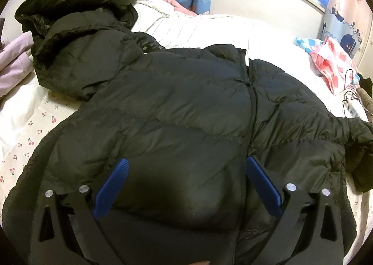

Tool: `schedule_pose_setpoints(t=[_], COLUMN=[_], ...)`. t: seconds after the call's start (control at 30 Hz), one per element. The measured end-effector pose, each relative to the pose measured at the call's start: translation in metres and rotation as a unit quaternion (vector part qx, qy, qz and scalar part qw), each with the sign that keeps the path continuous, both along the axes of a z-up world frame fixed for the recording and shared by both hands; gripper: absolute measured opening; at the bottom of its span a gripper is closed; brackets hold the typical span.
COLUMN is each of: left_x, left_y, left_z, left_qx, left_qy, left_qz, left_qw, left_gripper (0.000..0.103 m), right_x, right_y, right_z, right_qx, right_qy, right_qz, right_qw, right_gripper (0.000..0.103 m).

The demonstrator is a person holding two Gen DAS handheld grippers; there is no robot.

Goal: Fold large clothes

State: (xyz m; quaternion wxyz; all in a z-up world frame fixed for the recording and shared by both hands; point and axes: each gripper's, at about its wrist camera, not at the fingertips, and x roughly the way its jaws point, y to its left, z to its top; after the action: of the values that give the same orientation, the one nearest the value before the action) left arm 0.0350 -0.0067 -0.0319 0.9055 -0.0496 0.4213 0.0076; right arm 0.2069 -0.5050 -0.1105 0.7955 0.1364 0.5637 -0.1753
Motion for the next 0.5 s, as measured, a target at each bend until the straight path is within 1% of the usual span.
schedule_pose_setpoints(t=[0.03, 0.07, 0.1, 0.13, 0.17, 0.2, 0.23, 0.27, 0.3, 0.33, 0.37, 0.4, 0.43, 0.47, 0.5], left_x=[0.0, 0.0, 0.0, 0.0, 0.0, -0.001, -0.001, -0.002, -0.002, -0.004, -0.005, -0.006, -0.007, -0.008, -0.008], left_y=[0.001, 0.002, 0.002, 0.001, 0.001, 0.002, 0.005, 0.009, 0.014, 0.019, 0.024, 0.027, 0.029, 0.03, 0.03], left_z=[0.0, 0.0, -0.001, -0.001, -0.001, -0.001, 0.001, 0.004, 0.006, 0.008, 0.01, 0.011, 0.012, 0.013, 0.013], left_qx=[-0.003, -0.005, -0.007, -0.007, -0.007, -0.008, -0.011, -0.018, -0.026, -0.036, -0.05, -0.062, -0.072, -0.08, -0.082], left_qy=[0.001, 0.001, 0.002, 0.001, -0.001, -0.005, -0.01, -0.02, -0.028, -0.037, -0.044, -0.048, -0.052, -0.056, -0.057], left_qz=[0.0, 0.001, 0.0, -0.002, -0.002, 0.001, 0.006, 0.014, 0.021, 0.031, 0.04, 0.044, 0.047, 0.05, 0.05], left_qw=[1.0, 1.0, 1.0, 1.0, 1.0, 1.0, 0.9999, 0.9995, 0.999, 0.9982, 0.997, 0.996, 0.9949, 0.994, 0.9938], left_gripper=[0.096, 0.096, 0.096, 0.096, 0.096, 0.096, 0.096, 0.096, 0.096, 0.096, 0.096, 0.096, 0.096, 0.096, 0.096], right_x=[0.012, 0.016, 0.019, 0.018, 0.029, 0.038, 0.048, 0.053, 0.051, 0.04, 0.027, 0.015, 0.0, -0.008, -0.019], right_y=[-0.002, -0.007, -0.018, -0.025, -0.029, -0.031, -0.03, -0.026, -0.019, -0.016, -0.015, -0.015, -0.022, -0.03, -0.047], right_z=[-0.007, -0.016, -0.019, -0.015, 0.001, 0.013, 0.046, 0.09, 0.126, 0.172, 0.204, 0.224, 0.232, 0.225, 0.2], right_qx=[-0.02, 0.006, 0.055, 0.072, 0.078, 0.088, 0.11, 0.122, 0.121, 0.12, 0.113, 0.102, 0.09, 0.081, 0.061], right_qy=[0.02, 0.022, 0.003, -0.02, -0.057, -0.084, -0.155, -0.251, -0.326, -0.431, -0.503, -0.555, -0.597, -0.609, -0.617], right_qz=[0.02, 0.024, 0.003, -0.009, -0.022, -0.026, -0.022, -0.005, 0.005, 0.023, 0.035, 0.041, 0.039, 0.024, -0.019], right_qw=[0.999, 0.999, 0.998, 0.997, 0.995, 0.992, 0.982, 0.96, 0.938, 0.894, 0.856, 0.825, 0.796, 0.789, 0.785], right_gripper=[0.048, 0.03, 0.011, 0.006, 0.005, 0.005, 0.004, 0.004, 0.004, 0.004, 0.004, 0.004, 0.005, 0.005, 0.007])
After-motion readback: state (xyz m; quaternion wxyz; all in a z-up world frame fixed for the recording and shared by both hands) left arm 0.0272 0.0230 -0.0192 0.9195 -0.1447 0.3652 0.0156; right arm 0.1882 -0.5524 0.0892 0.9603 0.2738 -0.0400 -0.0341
